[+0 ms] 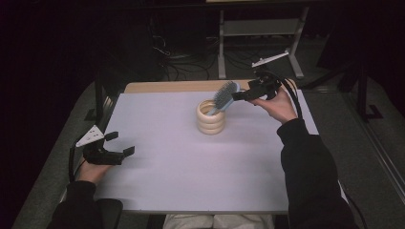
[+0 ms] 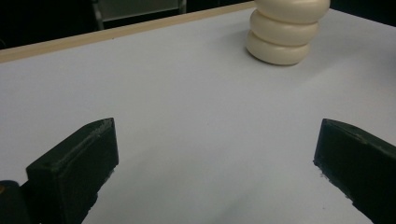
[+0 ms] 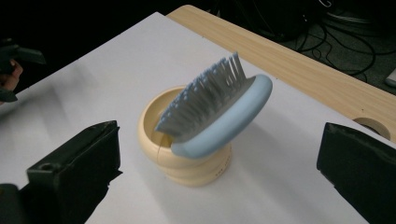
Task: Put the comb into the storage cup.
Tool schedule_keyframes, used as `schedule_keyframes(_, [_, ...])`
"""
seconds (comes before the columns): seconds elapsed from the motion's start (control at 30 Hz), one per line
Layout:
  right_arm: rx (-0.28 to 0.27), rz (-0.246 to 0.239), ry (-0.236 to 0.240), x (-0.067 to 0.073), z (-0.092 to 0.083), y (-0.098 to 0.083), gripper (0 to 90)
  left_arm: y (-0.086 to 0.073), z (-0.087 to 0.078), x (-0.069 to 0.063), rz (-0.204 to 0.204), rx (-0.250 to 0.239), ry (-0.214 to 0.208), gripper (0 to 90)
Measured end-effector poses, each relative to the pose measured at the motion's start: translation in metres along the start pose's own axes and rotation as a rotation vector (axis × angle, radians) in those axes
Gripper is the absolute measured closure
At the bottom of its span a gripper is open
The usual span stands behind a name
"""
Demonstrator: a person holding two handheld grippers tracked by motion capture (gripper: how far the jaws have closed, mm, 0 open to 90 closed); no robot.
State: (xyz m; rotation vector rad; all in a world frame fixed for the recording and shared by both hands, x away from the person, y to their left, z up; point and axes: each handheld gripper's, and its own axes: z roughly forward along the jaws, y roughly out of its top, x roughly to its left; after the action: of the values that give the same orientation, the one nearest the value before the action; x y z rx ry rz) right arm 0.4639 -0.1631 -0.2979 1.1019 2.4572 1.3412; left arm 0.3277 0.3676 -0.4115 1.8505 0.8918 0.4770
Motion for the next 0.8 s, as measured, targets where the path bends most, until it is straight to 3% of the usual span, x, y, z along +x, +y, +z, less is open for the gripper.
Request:
schedule_keyframes(0.57, [-0.034,-0.037,-0.039,0.003,-0.023,-0.024,0.0,-0.001,-0.001,0.0,-0.005,-0.007,-0.006,0.0])
schedule_keyframes(0.8, [-0.055,-0.022,-0.049,0.0,-0.029,-0.039,0.0,-0.001,-0.001,0.0,-0.007,-0.01,-0.005,0.0])
